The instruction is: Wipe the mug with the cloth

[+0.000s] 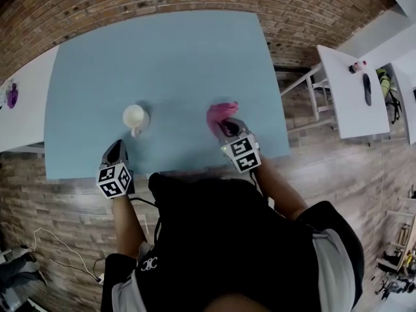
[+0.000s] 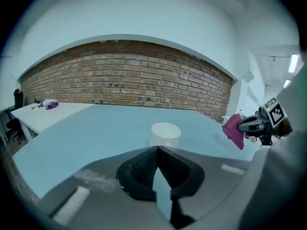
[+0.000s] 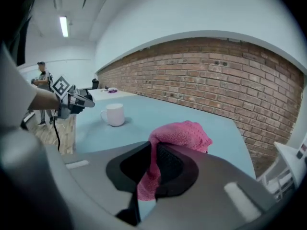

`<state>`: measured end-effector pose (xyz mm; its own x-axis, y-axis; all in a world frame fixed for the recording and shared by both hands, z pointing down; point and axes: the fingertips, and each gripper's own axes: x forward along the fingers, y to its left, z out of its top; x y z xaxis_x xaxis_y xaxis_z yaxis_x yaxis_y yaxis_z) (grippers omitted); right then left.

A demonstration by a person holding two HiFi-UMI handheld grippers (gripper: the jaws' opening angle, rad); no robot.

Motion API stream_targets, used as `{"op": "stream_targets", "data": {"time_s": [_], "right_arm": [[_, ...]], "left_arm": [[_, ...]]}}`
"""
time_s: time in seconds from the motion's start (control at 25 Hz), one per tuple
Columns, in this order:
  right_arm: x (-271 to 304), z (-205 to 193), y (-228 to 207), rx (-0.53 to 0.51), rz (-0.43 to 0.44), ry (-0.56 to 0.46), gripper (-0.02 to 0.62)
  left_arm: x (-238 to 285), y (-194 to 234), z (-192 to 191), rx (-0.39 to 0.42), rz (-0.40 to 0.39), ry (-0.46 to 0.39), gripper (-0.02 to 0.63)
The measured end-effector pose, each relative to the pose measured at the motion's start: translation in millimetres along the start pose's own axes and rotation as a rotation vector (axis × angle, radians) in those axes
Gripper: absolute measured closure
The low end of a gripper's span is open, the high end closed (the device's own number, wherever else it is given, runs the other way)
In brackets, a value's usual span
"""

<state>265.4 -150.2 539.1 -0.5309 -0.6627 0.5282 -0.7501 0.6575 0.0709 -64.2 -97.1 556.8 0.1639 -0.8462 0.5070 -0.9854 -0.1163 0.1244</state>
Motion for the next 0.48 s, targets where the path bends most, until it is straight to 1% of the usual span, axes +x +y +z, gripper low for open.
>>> {"op": "stream_targets", "data": {"time_s": [0.08, 0.2, 0.36, 0.48], "right_arm": [[-17.1, -6.1, -14.5, 0.038, 0.029, -0.034, 0.560], [-39.2, -15.6, -28.3, 0.073, 0.063, -0.047, 0.560], [-54.5, -26.9, -30.3, 0.071, 0.101, -0.046, 0.560], [-66.1, -25.2, -28.4, 0.047, 0.116, -0.061, 0.560]], "left_arm": [[-13.5, -29.7, -4.3, -0.036, 0.021, -0.011, 0.606], [-27.7, -87.9, -10.5, -0.067, -0.011, -0.020, 0.606], [-31.5, -154.9, -17.4, -0.049, -0.073, -0.005, 0.606], [-29.9, -183.3, -16.7, -0.040, -0.105, -0.006, 0.606]]}}
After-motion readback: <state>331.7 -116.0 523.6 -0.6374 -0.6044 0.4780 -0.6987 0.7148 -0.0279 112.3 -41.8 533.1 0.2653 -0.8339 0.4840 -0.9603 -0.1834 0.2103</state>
